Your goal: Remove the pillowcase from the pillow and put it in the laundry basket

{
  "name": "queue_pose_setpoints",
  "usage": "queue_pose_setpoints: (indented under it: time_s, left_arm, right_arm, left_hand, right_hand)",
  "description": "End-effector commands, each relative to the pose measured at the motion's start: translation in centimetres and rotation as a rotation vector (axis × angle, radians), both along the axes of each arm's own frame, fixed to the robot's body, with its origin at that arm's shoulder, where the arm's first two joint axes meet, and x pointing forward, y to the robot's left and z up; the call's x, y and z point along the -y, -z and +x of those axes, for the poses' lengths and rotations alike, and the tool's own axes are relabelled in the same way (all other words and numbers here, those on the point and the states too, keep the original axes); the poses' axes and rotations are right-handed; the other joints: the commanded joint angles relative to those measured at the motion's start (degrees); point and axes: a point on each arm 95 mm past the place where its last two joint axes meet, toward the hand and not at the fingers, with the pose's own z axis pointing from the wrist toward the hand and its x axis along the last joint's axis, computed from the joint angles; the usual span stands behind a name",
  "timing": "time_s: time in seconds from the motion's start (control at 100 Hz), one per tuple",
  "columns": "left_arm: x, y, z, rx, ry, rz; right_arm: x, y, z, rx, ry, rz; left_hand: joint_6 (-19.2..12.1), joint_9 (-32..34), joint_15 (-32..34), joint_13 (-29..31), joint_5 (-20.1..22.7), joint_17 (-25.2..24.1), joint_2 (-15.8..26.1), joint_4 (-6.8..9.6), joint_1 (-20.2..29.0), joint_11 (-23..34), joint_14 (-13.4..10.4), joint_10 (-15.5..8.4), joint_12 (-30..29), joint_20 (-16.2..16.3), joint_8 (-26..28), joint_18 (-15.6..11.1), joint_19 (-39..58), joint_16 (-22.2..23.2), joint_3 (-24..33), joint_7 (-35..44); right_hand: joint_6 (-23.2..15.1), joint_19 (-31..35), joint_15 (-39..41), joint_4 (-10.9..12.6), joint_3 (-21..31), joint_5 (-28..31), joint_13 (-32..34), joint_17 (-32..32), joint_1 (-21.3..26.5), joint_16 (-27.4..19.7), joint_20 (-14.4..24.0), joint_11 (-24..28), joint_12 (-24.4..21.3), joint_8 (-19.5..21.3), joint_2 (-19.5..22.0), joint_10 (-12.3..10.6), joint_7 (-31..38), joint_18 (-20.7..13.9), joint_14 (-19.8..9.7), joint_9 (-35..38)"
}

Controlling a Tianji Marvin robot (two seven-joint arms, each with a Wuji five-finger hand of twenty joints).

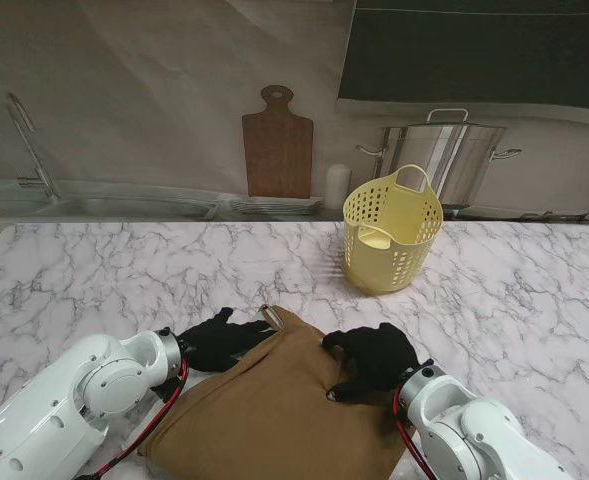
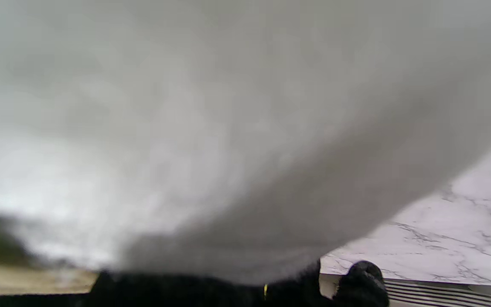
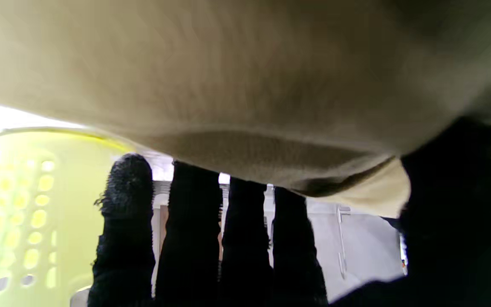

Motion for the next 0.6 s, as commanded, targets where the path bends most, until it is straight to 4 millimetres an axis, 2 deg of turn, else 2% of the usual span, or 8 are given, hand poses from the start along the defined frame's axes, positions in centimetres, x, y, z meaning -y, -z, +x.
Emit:
queue_pose_setpoints:
  time_s: [0.0, 0.03, 0.06, 0.11, 0.17, 0.43, 0.52, 0.59]
  left_arm:
    - [-1.1, 1.7, -0.5, -0.049, -0.017, 0.043]
    - [-1.1, 1.7, -0.5, -0.048, -0.018, 0.042]
    - [-1.1, 1.7, -0.5, -0.047, -0.019, 0.040]
    - [-1.1, 1.7, -0.5, -0.047, -0.020, 0.038]
    - [-1.1, 1.6, -0.5, -0.047, -0.020, 0.036]
    - [-0.9, 1.2, -0.6, -0.036, -0.024, 0.019]
    - [-0.9, 0.9, -0.7, -0.024, -0.024, 0.010]
    - [-0.8, 0.7, -0.9, -0.020, -0.021, 0.004]
  right_arm:
    - [0.5, 0.8, 1.0, 0.033, 0.025, -0.027]
    - [0.5, 0.9, 1.4, 0.049, 0.028, -0.037]
    - [0.5, 1.1, 1.8, 0.060, 0.034, -0.037]
    - [0.5, 1.2, 2.4, 0.071, 0.040, -0.042]
    - [0.7, 1.3, 3.3, 0.093, 0.050, -0.059]
    - [2.1, 0.5, 6.8, 0.278, 0.064, -0.165]
    - [2.2, 0.0, 7.1, 0.307, 0.056, -0.164]
    - [2.1, -0.1, 6.8, 0.296, 0.043, -0.143]
  left_hand:
    - [0.27, -0.75, 2.68, 1.28, 0.55, -0.64, -3.15, 0.23, 2.78, 0.95, 2.15, 1.86, 0.40, -0.63, 1.64, 0.60, 50.26, 0.05, -0.41, 2.79]
    - [0.26, -0.73, 2.68, 1.30, 0.61, -0.56, -3.14, 0.23, 2.76, 0.95, 2.12, 1.84, 0.40, -0.62, 1.65, 0.58, 50.29, 0.06, -0.42, 2.81]
    - [0.30, -0.76, 2.68, 1.28, 0.61, -0.61, -3.13, 0.23, 2.77, 0.94, 2.16, 1.92, 0.40, -0.62, 1.65, 0.68, 50.28, 0.05, -0.42, 2.81]
    - [0.31, -0.72, 2.67, 1.28, 0.61, -0.61, -3.12, 0.23, 2.78, 0.94, 2.18, 1.83, 0.41, -0.60, 1.66, 0.65, 50.28, 0.05, -0.41, 2.81]
    - [0.31, -0.76, 2.66, 1.25, 0.61, -0.61, -3.10, 0.23, 2.76, 0.93, 2.13, 1.83, 0.41, -0.60, 1.66, 0.64, 50.26, 0.05, -0.41, 2.81]
    - [0.48, -0.73, 2.70, 1.28, 0.52, -0.57, -2.46, 0.23, 2.57, 0.93, 2.20, 1.88, 0.43, -0.52, 1.69, 0.62, 50.33, 0.07, -0.42, 2.80]
    - [0.59, -0.44, 2.74, 1.37, 0.59, -0.50, -1.97, 0.22, 2.42, 1.03, 2.32, 1.98, 0.47, -0.47, 1.72, 0.68, 50.43, 0.09, -0.45, 2.83]
    - [0.72, -0.32, 2.74, 1.34, 0.78, -0.52, -1.76, 0.20, 2.23, 1.03, 2.41, 1.98, 0.48, -0.44, 1.78, 0.65, 50.49, 0.10, -0.53, 2.92]
  right_hand:
    - [-4.73, 3.89, 6.69, 0.45, 8.05, 6.67, 5.50, 2.40, 9.44, 3.41, 0.38, 6.54, 4.36, 1.88, -3.40, -2.87, 5.99, -1.77, -4.20, 9.20]
    - [-6.11, 5.07, 9.56, -1.91, 11.05, 8.75, 7.43, 3.43, 11.14, 4.47, 0.19, 7.38, 6.05, 2.07, -3.78, -3.41, 7.80, -2.15, -4.78, 12.37]
    - [-7.99, 6.40, 12.60, -3.37, 14.04, 9.78, 9.17, 4.30, 12.94, 4.89, -0.22, 7.93, 7.35, -2.41, -3.73, -3.71, 13.43, -2.31, -4.90, 15.37]
    - [-10.92, 7.81, 16.39, -3.87, 15.93, 10.44, 11.18, 5.13, 14.68, 5.39, -0.35, 9.33, 7.89, -8.68, -2.96, -3.43, 23.05, -2.54, -4.98, 18.03]
    - [-12.61, 8.79, 18.99, -4.06, 15.85, 11.22, 11.74, 5.51, 16.10, 5.81, -0.22, 10.08, 8.78, -11.14, -2.18, -2.85, 27.50, -2.73, -5.00, 18.81]
    - [-15.14, 9.20, 21.28, -4.09, 16.01, 13.72, 11.28, 5.35, 16.80, 6.20, -0.28, 10.77, 10.44, -11.95, 0.30, -2.87, 29.17, -3.27, -5.58, 18.42]
    - [-15.40, 8.81, 20.94, -4.00, 15.53, 13.10, 10.19, 5.00, 16.60, 5.93, -0.51, 10.28, 10.75, -12.10, 1.65, -3.47, 29.08, -3.49, -5.79, 17.60]
    - [-14.34, 6.97, 17.16, -3.58, 13.75, 10.96, 8.13, 3.42, 14.98, 4.10, -1.37, 6.82, 10.10, -12.99, 3.10, -3.30, 28.31, -2.71, -5.40, 15.94]
